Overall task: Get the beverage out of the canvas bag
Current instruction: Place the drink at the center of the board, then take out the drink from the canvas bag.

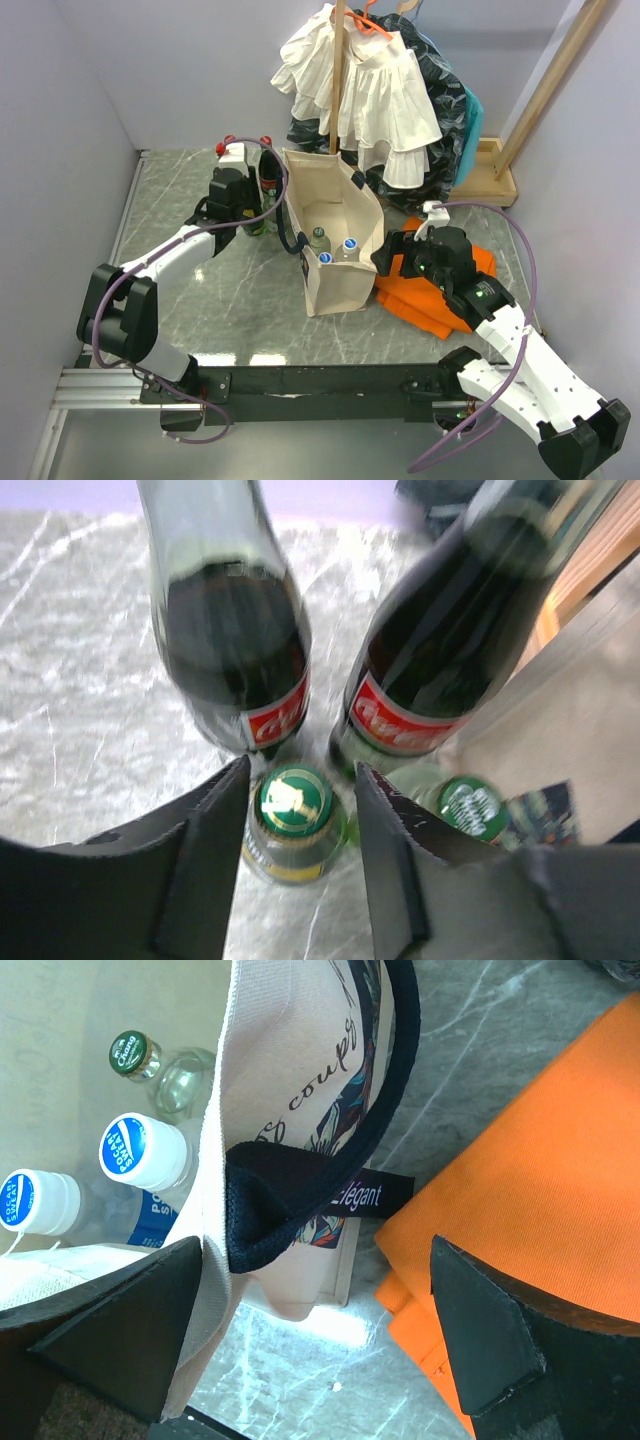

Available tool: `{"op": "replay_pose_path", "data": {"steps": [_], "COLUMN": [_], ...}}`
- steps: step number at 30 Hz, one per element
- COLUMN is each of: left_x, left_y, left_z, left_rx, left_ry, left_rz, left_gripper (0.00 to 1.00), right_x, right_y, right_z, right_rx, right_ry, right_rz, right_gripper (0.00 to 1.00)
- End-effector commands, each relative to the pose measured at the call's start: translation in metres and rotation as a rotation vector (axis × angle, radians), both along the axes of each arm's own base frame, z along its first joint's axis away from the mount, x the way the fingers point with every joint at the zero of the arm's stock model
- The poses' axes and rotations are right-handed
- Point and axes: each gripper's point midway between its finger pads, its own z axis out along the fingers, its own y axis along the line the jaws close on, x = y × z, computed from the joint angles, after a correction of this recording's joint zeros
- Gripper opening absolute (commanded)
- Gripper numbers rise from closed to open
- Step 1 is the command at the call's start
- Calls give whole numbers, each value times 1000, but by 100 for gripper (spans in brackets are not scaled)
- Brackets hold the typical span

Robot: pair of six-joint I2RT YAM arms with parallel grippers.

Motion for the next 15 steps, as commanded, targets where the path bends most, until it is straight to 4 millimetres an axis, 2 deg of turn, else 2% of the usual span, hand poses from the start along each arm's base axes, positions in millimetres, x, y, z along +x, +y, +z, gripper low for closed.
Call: {"op": "replay_pose_path", "data": {"steps": [1, 8, 12, 15], "left_x": [12, 8, 3, -1], "left_y": [-6, -3, -1, 1], "left_z": [53, 52, 63, 74], "left_rx": [-62, -71, -77, -85], "left_ry": [-130, -121, -137, -155], "left_rz": [10, 23, 28, 27], "left_gripper": [53, 61, 70, 73], "right_x": [-5, -5, -5, -5], "right_y": [-8, -8, -8, -8], "right_z": [-13, -13, -13, -13], "right_rx": [-62, -62, -60, -62], "right_ry": [28, 28, 29, 28], "right_rz": [-5, -7, -6, -7], "right_gripper": [100, 100, 100, 100]}}
